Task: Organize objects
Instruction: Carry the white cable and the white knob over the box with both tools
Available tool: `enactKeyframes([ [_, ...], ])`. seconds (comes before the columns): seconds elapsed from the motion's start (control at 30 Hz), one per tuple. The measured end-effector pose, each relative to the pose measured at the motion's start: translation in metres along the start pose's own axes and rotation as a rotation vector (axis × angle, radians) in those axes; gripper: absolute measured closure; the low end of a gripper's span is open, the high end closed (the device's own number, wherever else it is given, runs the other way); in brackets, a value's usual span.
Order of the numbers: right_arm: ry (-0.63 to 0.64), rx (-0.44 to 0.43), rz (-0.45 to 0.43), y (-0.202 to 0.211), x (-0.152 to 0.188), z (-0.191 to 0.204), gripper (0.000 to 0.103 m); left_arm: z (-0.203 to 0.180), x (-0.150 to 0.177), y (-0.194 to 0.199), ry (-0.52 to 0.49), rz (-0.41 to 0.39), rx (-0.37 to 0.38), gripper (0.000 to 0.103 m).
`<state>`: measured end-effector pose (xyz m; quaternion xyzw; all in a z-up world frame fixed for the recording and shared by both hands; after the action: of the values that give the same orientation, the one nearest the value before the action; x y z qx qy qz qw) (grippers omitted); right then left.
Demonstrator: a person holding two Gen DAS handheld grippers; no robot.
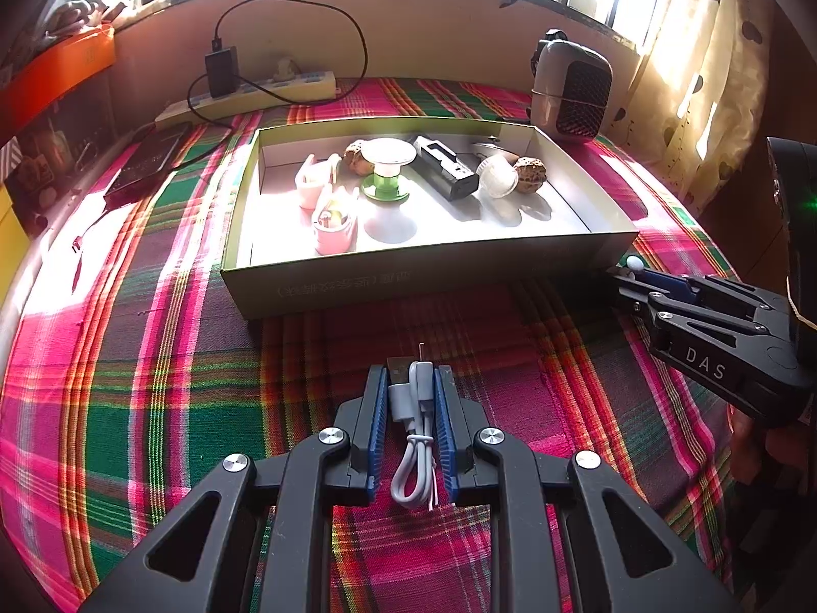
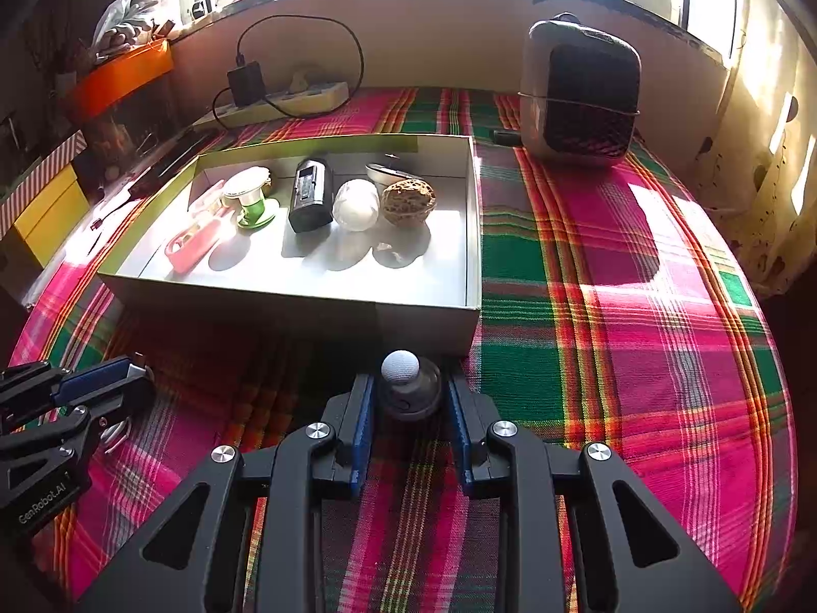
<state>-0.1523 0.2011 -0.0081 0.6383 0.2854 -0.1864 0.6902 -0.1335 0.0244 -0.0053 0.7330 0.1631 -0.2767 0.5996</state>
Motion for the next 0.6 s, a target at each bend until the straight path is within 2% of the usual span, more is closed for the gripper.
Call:
enactKeyframes([
  [0.07, -0.006, -0.012, -0.005, 0.002, 0.001, 0.0, 0.076, 0.002, 0.0, 0.002, 0.02, 0.005, 0.03, 0.087],
  [0.17, -0.013, -0.023, -0.013, 0.005, 0.001, 0.0, 0.076, 0.0, 0.0, 0.003, -0.006, -0.002, 0.015, 0.087],
  [0.6, -0.008, -0.06, -0.048, 0.023, -0.005, 0.005, 0.076, -0.003, -0.015, 0.018, -0.011, -0.03, 0.053, 0.087],
])
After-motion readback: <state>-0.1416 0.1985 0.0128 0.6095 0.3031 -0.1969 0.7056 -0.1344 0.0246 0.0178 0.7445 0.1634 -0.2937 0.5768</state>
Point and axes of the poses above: each gripper's, at about its wrist camera, not at the fingertips, and y roughly against the way its jaws point, z to its left, x to its underside, the point moved 1 cm from there along -y, roughly the way its jaws point, and after that the axes turned 1 degree about x, right-handed, at the moved point
